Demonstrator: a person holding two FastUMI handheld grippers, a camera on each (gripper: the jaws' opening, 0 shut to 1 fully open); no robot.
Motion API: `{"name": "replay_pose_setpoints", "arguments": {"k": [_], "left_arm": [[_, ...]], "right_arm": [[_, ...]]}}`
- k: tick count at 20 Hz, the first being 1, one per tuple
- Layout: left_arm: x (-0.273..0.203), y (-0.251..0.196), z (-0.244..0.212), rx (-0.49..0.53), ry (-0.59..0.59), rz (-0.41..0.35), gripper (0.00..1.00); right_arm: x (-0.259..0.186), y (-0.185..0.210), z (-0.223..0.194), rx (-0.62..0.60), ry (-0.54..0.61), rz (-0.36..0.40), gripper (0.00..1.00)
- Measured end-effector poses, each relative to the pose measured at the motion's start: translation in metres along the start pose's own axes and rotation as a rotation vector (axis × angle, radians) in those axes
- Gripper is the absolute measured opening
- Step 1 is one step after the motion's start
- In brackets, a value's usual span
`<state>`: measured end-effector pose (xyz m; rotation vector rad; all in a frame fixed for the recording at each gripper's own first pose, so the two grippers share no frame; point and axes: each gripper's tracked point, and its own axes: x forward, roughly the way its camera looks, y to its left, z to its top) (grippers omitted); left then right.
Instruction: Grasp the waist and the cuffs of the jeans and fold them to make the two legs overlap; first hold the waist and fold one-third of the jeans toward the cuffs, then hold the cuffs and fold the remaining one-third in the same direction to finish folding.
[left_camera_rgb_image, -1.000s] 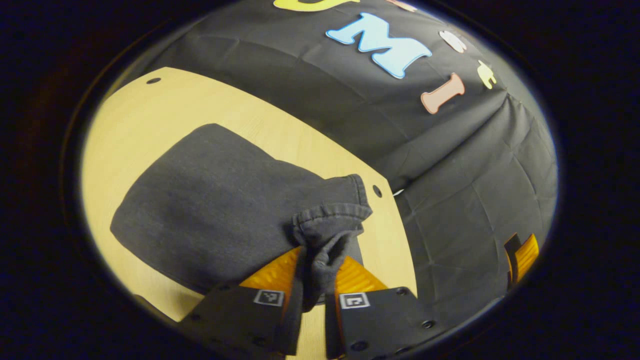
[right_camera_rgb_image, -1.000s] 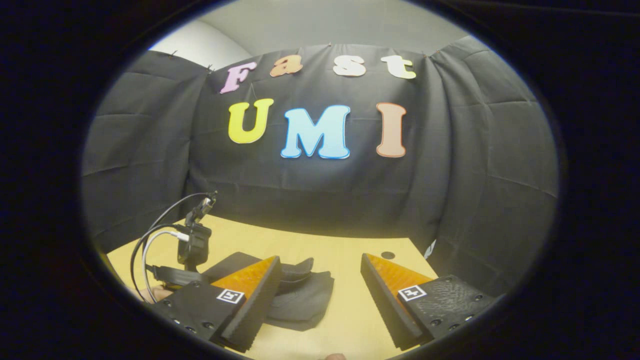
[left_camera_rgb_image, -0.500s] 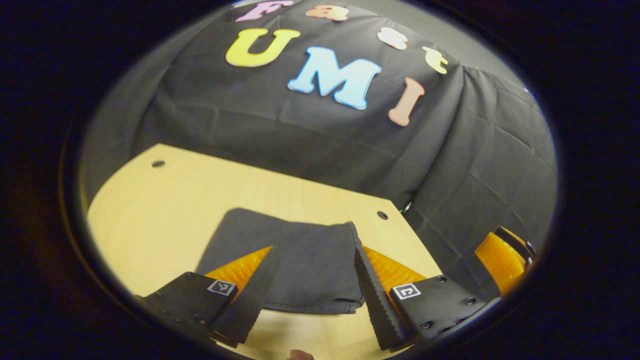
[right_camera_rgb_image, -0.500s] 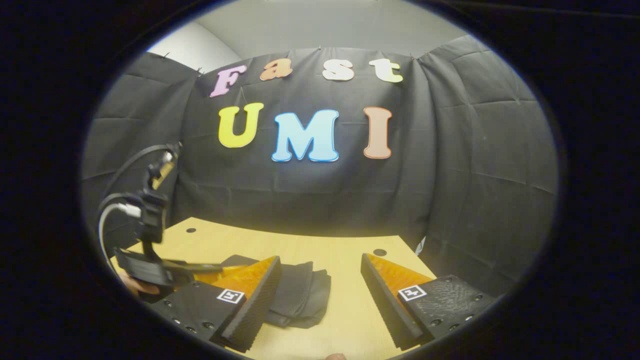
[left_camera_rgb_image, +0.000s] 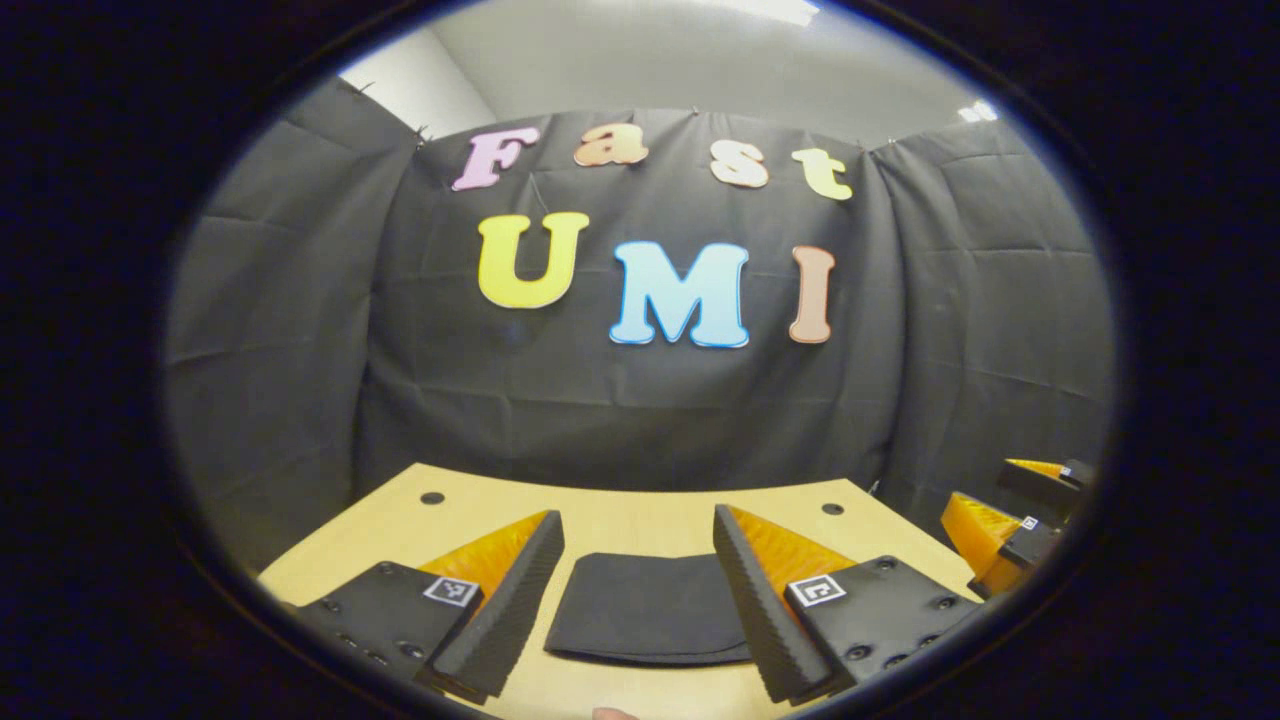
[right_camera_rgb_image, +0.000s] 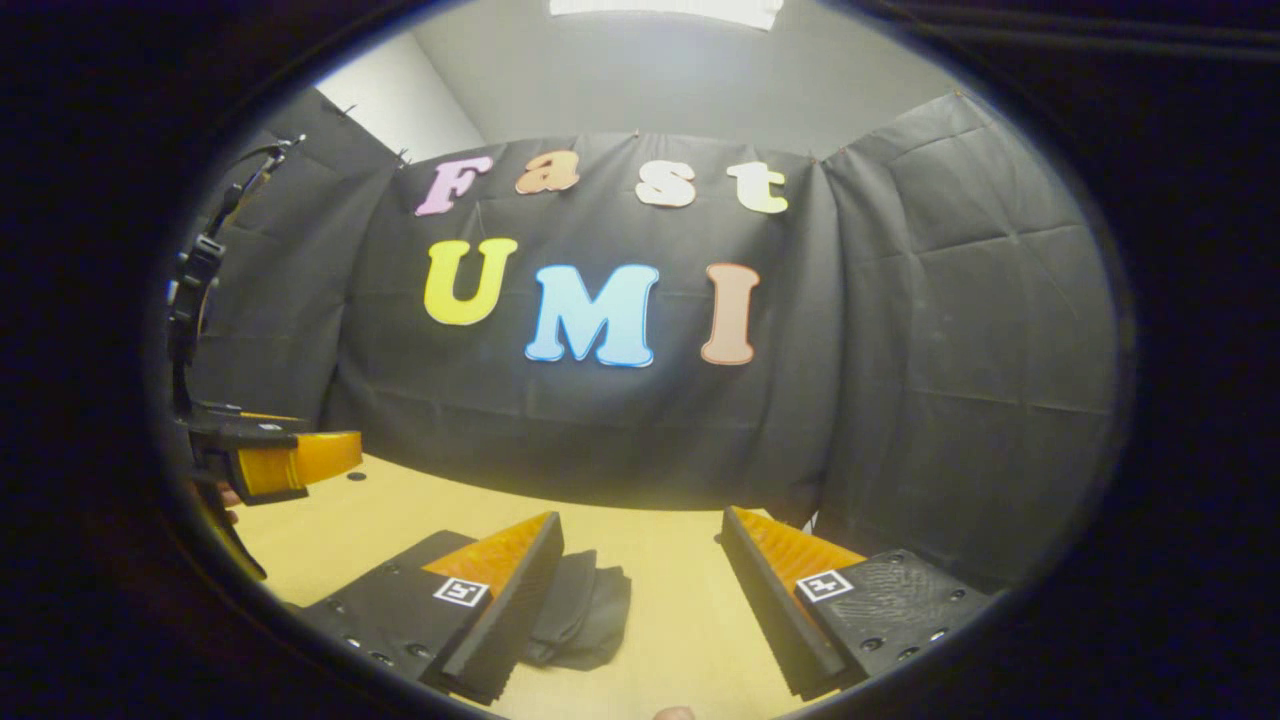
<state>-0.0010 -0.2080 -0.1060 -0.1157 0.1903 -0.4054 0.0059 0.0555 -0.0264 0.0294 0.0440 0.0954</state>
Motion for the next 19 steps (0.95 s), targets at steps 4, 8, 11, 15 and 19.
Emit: {"name": "replay_pose_setpoints", "arguments": {"k": [4, 8, 11, 15, 19], "left_arm": [[-0.014, -0.008, 0.012, 0.011, -0.050, 0.018, 0.96], [-0.013, -0.007, 0.010, -0.004, -0.040, 0.030, 0.98], [-0.015, -0.002, 0.007, -0.008, -0.038, 0.046, 0.97], [-0.010, 0.004, 0.002, -0.011, -0.026, 0.063, 0.98], [-0.004, 0.017, -0.007, -0.017, -0.014, 0.078, 0.98]], "right_arm": [[0.000, -0.007, 0.008, 0.025, -0.026, -0.016, 0.95], [0.002, -0.001, 0.014, 0.029, -0.046, 0.002, 0.95], [0.001, 0.004, 0.014, 0.011, -0.051, 0.021, 0.95], [-0.001, 0.007, 0.006, 0.008, -0.026, 0.040, 0.95], [-0.004, 0.001, 0.005, -0.020, -0.012, 0.045, 0.95]]}}
